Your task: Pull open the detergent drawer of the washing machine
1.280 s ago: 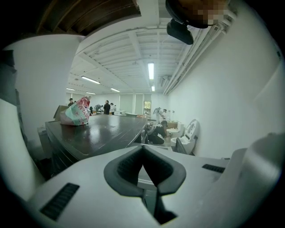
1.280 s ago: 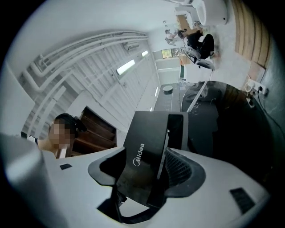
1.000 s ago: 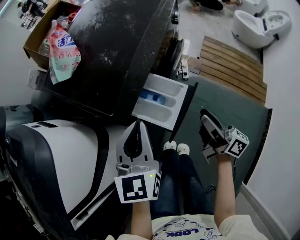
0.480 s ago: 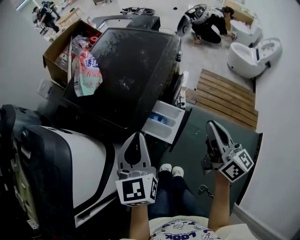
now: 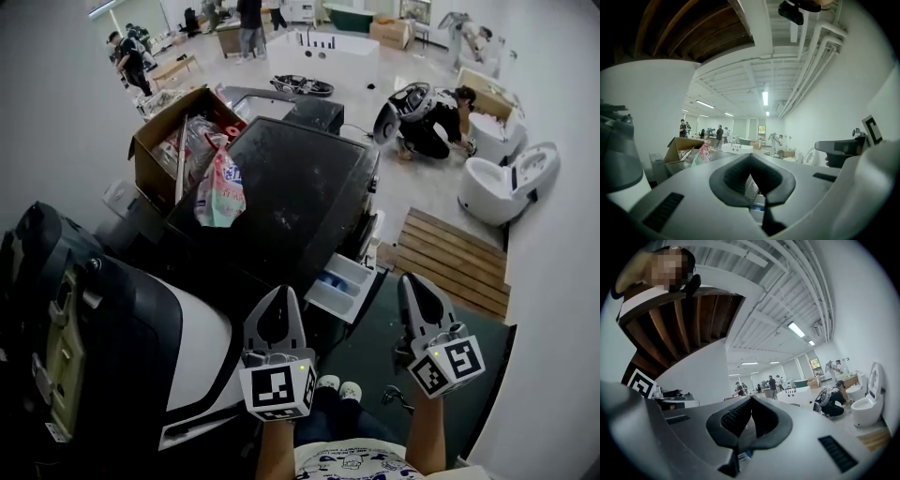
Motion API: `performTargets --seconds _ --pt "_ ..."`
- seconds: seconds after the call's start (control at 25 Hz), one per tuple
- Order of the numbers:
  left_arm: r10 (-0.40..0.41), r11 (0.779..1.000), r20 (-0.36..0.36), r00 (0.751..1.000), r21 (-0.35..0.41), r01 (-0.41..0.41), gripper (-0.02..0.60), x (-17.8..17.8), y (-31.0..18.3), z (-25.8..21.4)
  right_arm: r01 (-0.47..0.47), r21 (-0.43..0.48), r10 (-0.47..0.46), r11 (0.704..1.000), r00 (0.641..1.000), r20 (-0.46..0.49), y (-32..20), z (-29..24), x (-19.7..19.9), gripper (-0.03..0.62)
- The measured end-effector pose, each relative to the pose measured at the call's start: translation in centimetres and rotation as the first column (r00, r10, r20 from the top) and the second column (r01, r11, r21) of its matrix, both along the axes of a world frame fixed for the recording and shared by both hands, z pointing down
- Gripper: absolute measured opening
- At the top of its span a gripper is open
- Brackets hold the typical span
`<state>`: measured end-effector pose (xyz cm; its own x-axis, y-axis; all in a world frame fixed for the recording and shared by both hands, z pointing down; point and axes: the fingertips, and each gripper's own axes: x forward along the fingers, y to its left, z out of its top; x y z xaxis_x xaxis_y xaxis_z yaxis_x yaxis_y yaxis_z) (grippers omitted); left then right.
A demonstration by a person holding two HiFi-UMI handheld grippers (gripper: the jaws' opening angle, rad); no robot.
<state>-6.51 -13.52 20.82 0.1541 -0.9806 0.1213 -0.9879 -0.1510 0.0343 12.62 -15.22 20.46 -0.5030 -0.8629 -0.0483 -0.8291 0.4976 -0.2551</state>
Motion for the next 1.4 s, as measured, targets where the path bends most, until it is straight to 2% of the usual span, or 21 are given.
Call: performTargets --seconds 0.36,0.76,1.4 --pt "-0.031 0.996 0.008 0.999 0.082 0.030 0.014 -2.2 1.6 -4.9 -0.027 0.096 0.038 0.995 0.994 -0.107 1.0 -4.8 -3.3 0.012" --pt "-0.047 0.987 0.018 0.999 0.156 0.044 0.014 -2.8 2.3 -8.0 -0.055 0.177 0.084 0.983 0.984 -0.160 1.9 -7.8 -4.5 0.011" --pt "-0.028 0.983 0.013 1.000 0.184 0.025 0.014 -2.6 2.1 -9.3 -0.065 0.184 0.096 0.981 0.982 -0.165 1.5 -8.6 -4.9 0.011"
